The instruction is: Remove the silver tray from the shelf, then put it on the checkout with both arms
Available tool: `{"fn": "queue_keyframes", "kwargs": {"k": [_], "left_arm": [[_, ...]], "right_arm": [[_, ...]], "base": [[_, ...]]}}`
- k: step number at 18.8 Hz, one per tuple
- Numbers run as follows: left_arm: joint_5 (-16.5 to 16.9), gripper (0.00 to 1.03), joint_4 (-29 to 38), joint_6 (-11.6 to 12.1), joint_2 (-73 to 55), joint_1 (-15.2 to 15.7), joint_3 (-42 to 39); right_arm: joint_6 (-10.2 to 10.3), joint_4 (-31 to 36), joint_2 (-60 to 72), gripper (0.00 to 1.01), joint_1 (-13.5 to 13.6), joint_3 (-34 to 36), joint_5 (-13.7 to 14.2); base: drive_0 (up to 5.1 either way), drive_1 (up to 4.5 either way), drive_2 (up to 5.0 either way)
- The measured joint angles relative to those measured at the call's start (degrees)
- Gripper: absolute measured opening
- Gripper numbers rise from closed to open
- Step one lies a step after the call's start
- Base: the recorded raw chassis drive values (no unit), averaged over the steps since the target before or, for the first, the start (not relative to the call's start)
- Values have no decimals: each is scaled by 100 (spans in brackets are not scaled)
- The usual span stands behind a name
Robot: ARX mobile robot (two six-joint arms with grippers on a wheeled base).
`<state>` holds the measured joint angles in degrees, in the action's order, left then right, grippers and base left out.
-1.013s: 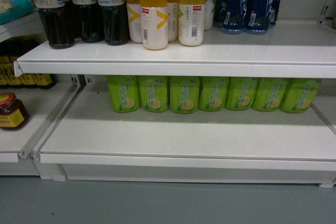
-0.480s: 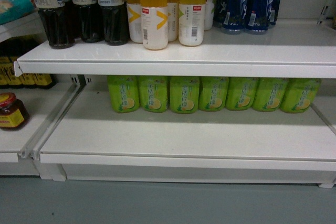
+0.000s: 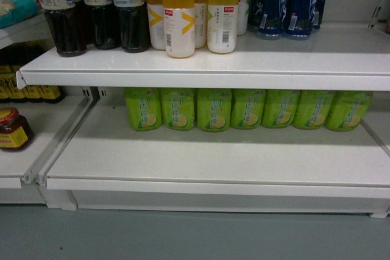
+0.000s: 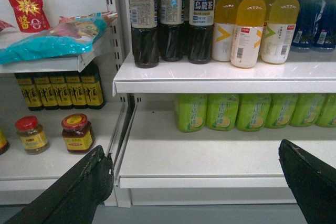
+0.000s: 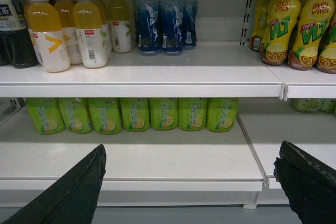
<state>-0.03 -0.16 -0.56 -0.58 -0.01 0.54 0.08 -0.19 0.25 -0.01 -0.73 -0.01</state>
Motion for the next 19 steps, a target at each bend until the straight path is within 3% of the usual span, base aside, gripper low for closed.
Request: {"fn": "queue_keyframes", "kwargs": {"k": [19], "left_arm": [[-7, 98, -2, 24, 0, 0, 0]], "right_arm": [[-11, -7, 0, 98, 0, 0, -4]], "base": [[0, 0, 0]]}}
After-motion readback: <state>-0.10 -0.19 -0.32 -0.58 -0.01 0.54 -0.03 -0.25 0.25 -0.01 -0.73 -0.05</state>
